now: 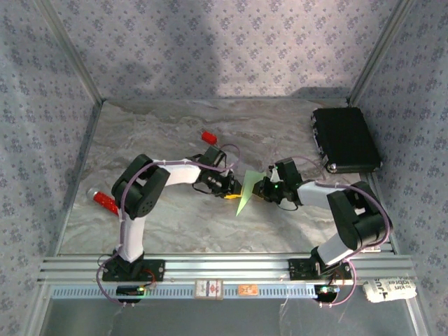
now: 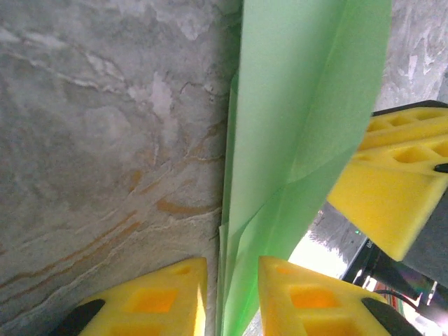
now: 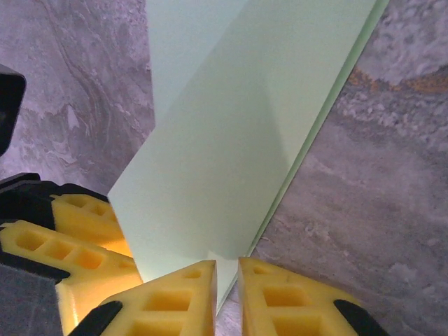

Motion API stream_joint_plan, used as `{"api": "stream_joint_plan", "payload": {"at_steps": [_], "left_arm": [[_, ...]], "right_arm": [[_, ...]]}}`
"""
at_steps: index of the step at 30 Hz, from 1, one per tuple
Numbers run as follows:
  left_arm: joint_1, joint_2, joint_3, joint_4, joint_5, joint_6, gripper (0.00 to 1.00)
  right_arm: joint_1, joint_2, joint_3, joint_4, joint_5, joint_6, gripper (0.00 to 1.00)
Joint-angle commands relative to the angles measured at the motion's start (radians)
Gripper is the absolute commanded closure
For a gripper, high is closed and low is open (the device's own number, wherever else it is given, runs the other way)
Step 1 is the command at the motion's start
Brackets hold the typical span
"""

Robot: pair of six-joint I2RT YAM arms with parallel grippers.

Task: Fold a paper plane with a square sheet of paper (pick it up from the middle)
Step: Move the paper plane to the center of the table.

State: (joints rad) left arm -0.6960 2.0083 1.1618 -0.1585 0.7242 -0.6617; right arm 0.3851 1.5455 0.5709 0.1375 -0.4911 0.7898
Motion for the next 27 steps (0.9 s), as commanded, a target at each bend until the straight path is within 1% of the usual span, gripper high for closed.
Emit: {"api": "stream_joint_plan", "payload": {"at_steps": [1, 19, 23, 27], "left_arm": [[-0.019, 0.031, 0.033, -0.031, 0.045, 0.028, 0.75], [-0.028, 0.043, 0.018, 0.060, 0.063, -0.036, 0.76], [-0.029, 0.039, 0.016, 0.073, 0.062, -0.042, 0.80], [-0.028, 0.023, 0.009, 0.089, 0.061, -0.049, 0.90]], "right_arm": [[0.007, 0.019, -0.019, 0.015, -0.023, 0.008, 0.84], [0.014, 0.002, -0.089, 0.069, -0.038, 0.028, 0.89], [0.014, -0.006, -0.091, 0.067, -0.035, 0.027, 0.90], [0.006, -0.021, -0.090, 0.068, -0.036, 0.028, 0.89]]}}
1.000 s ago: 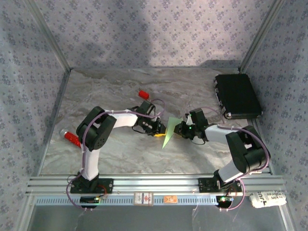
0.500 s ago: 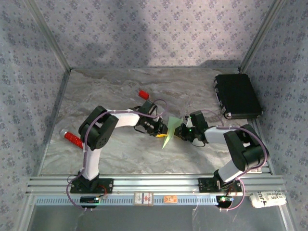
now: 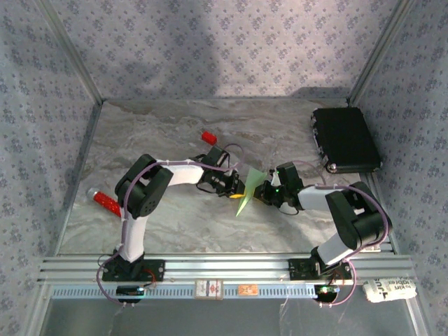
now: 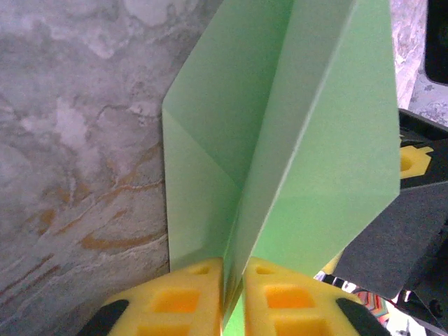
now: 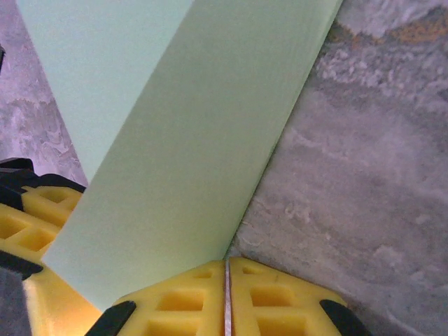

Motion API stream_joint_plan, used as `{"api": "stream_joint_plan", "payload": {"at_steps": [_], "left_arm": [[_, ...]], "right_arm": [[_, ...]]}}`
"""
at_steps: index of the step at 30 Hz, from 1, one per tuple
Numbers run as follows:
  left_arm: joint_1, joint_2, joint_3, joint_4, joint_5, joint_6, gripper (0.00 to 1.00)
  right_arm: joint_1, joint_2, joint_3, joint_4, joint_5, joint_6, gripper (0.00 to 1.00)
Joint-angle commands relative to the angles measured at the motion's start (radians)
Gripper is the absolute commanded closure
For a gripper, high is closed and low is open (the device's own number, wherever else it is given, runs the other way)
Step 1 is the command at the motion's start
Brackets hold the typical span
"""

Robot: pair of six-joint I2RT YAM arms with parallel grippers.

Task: Fold a paper plane with a square sheet of paper (pick it up from the middle)
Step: Move the paper plane to the center of the table.

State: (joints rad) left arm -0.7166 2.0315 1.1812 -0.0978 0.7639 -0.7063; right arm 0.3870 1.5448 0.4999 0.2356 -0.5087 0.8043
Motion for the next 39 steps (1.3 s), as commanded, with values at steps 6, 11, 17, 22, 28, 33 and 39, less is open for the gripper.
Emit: {"api": "stream_joint_plan", "payload": {"at_steps": [6, 11, 17, 22, 28, 33, 39], "left_arm": [[-0.007, -0.103, -0.067, 0.032, -0.085, 0.005, 0.99], [-0.007, -0.288, -0.175, -0.025, -0.389, 0.020, 1.00], [-0.006, -0.414, -0.249, -0.155, -0.677, 0.027, 1.00], [-0.007, -0.445, -0.260, -0.236, -0.779, 0.030, 1.00], [-0.009, -0.437, -0.255, -0.265, -0.789, 0.032, 1.00], [-0.009, -0.422, -0.253, -0.274, -0.787, 0.031, 1.00], [-0.009, -0.394, -0.235, -0.288, -0.773, 0.042, 0.99]], "right_arm": [[-0.017, -0.083, -0.005, -0.057, 0.003, 0.009, 0.86], [-0.023, -0.143, 0.024, -0.122, 0.052, -0.007, 0.85], [0.003, -0.153, 0.070, -0.153, 0.089, -0.015, 0.84], [0.030, -0.137, 0.104, -0.173, 0.111, -0.026, 0.85], [0.049, -0.116, 0.118, -0.170, 0.113, -0.025, 0.85], [0.061, -0.112, 0.124, -0.168, 0.117, -0.024, 0.84], [0.065, -0.099, 0.130, -0.165, 0.116, -0.024, 0.84]]}}
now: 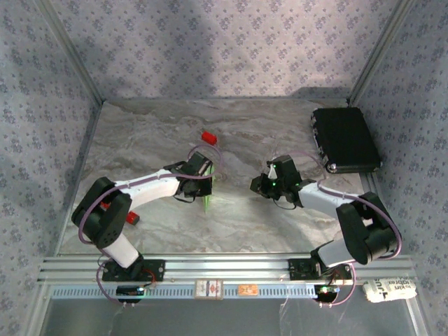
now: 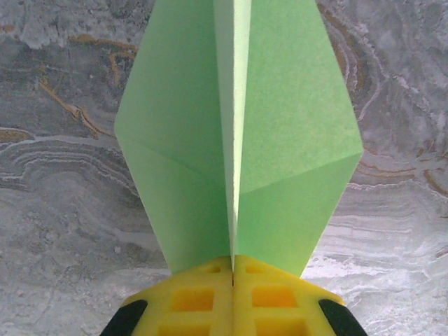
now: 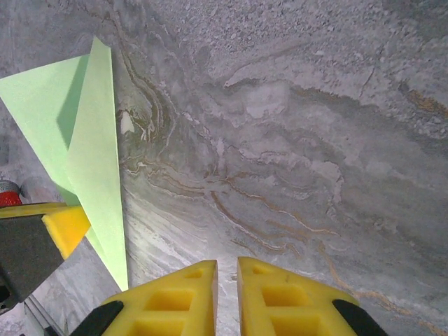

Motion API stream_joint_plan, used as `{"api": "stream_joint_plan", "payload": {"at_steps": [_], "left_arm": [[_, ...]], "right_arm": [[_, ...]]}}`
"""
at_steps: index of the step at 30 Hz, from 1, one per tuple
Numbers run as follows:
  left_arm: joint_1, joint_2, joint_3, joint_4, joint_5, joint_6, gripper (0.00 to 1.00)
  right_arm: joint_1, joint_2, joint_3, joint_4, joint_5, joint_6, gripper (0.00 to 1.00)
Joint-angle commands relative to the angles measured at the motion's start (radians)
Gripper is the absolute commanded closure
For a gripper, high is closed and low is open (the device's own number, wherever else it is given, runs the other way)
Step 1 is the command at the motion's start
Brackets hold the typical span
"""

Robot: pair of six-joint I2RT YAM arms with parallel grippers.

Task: Fold a paper plane with a square sheet of paper (pick it up from the middle)
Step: Move the paper plane to the center of the table.

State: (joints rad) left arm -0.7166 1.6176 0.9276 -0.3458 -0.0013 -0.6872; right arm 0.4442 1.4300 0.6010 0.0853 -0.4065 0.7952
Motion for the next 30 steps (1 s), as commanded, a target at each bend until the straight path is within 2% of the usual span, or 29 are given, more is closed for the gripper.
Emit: {"api": "stream_joint_plan", "payload": {"at_steps": [1, 11, 20, 30], "left_arm": [[-0.009, 0.023, 0.022, -0.042, -0.006, 0.023, 0.98], [-0.013, 0.035, 0.032, -0.047, 0.011, 0.025, 0.93], [-0.023, -0.002, 0.034, -0.052, -0.011, 0.021, 0.97], [-0.029, 0.002, 0.035, -0.035, 0.015, 0.008, 0.88]], "right_arm": [[0.007, 0.018, 0.031, -0.015, 0.014, -0.016, 0.84], [0.010, 0.023, 0.023, -0.010, 0.016, -0.015, 0.84], [0.017, 0.043, 0.030, 0.016, -0.021, -0.017, 0.83], [0.039, 0.094, 0.052, 0.041, -0.037, -0.013, 0.83]]}}
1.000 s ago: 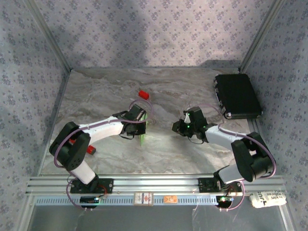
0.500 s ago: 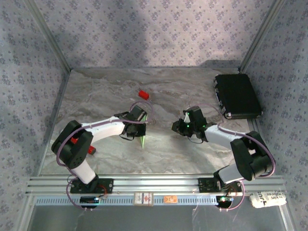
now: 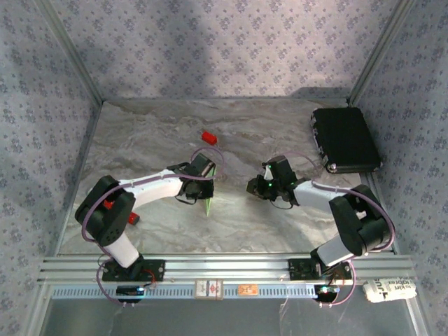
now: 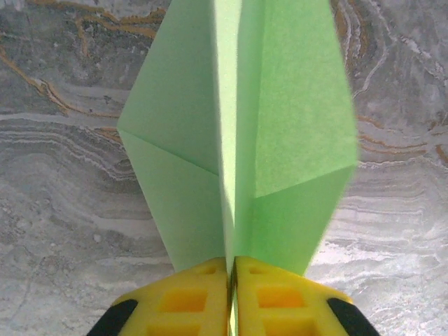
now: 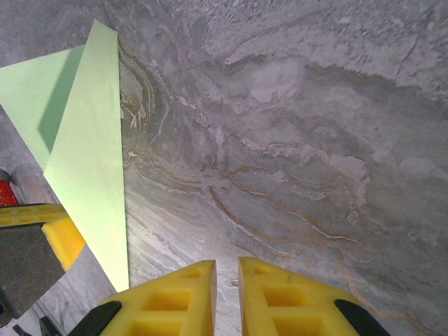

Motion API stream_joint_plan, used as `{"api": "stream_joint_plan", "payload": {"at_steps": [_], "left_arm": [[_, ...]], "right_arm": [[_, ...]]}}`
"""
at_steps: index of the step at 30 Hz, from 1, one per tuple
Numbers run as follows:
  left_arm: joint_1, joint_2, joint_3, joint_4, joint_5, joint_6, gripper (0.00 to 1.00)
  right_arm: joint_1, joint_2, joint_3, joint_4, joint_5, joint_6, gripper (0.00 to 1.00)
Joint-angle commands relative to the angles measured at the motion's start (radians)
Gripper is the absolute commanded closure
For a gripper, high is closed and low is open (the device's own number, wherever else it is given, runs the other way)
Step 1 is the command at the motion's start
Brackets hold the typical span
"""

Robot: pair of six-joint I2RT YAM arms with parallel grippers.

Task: Fold a paper plane with a square sheet of paper (pick it up from the middle)
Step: Move the paper plane to the center of the table.

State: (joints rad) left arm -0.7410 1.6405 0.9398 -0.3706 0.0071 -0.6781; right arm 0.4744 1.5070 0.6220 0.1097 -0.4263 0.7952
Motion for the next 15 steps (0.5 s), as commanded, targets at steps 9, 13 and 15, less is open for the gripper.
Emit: {"api": "stream_joint_plan", "payload": {"at_steps": [9, 13, 15], "left_arm": [[-0.005, 0.001, 0.025, 0.007, 0.035, -0.003, 0.80], [-0.005, 0.013, 0.028, 0.013, 0.048, -0.001, 0.80], [-0.004, 0.019, 0.030, 0.015, 0.053, -0.001, 0.80]], "right_arm": [[0.027, 0.063, 0.052, 0.025, -0.031, -0.016, 0.82], [0.035, 0.078, 0.060, 0.025, -0.033, -0.014, 0.82], [0.037, 0.083, 0.063, 0.026, -0.033, -0.015, 0.82]]}}
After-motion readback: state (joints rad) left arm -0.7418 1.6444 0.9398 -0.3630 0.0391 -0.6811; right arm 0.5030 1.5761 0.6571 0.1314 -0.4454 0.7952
